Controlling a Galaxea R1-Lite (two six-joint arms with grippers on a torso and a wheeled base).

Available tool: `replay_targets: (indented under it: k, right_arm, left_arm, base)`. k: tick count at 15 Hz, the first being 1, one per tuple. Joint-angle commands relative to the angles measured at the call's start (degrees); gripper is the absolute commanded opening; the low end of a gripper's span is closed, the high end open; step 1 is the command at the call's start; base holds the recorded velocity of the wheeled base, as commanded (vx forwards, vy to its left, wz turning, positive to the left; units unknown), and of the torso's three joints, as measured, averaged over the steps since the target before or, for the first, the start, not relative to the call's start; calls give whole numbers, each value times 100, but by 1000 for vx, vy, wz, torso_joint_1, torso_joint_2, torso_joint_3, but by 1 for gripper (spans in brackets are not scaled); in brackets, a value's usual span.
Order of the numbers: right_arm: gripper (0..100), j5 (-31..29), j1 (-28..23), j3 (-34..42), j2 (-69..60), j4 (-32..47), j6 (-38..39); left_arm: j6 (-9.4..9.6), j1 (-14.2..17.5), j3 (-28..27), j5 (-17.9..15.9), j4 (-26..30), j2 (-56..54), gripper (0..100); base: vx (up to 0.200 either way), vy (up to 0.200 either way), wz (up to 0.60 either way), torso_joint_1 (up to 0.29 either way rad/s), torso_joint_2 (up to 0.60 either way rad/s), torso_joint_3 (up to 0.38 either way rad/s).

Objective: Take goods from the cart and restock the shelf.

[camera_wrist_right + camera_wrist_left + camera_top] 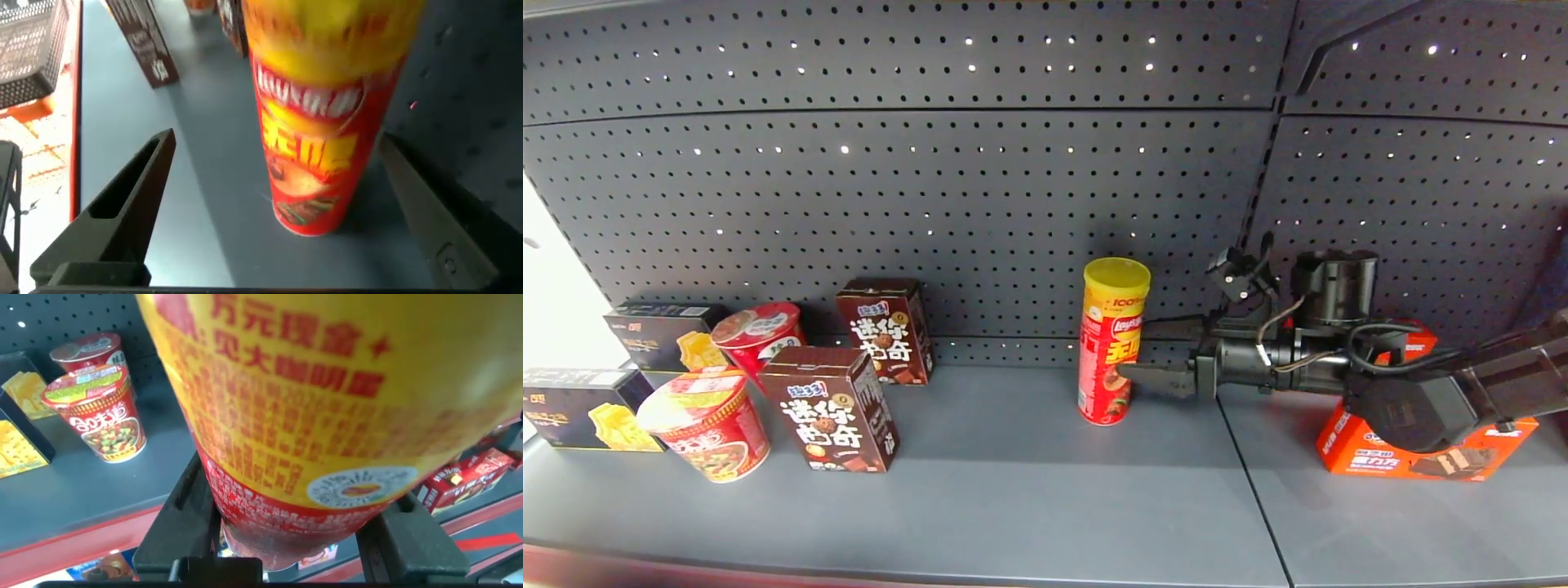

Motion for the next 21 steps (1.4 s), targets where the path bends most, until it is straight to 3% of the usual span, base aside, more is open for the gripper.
replay_targets:
  k: [1,6,19,20,21]
  right_arm:
    - [100,3,36,-28,276,-7,-1]
    - [100,3,80,-282,662,-86,-1]
    - [100,-111,168,-1302,1708,-183,69]
    - [0,-111,159,-1293,1700,-192,139]
    - [0,-111,168,-1276,1656,-227,201]
  left_arm:
    - [6,-2,21,-2,-1,-7,0]
    - [6,-2,-49,7,333,-174,0]
    - [6,-2,4,25,359,-183,0]
    - [15,-2,13,25,359,-183,0]
    - [23,-2,30,25,359,-183,0]
  base:
    - [0,0,0,0,0,0]
    - [0,0,0,0,0,0]
    - [0,0,0,0,0,0]
    - [0,0,0,0,0,0]
    - [0,0,0,0,0,0]
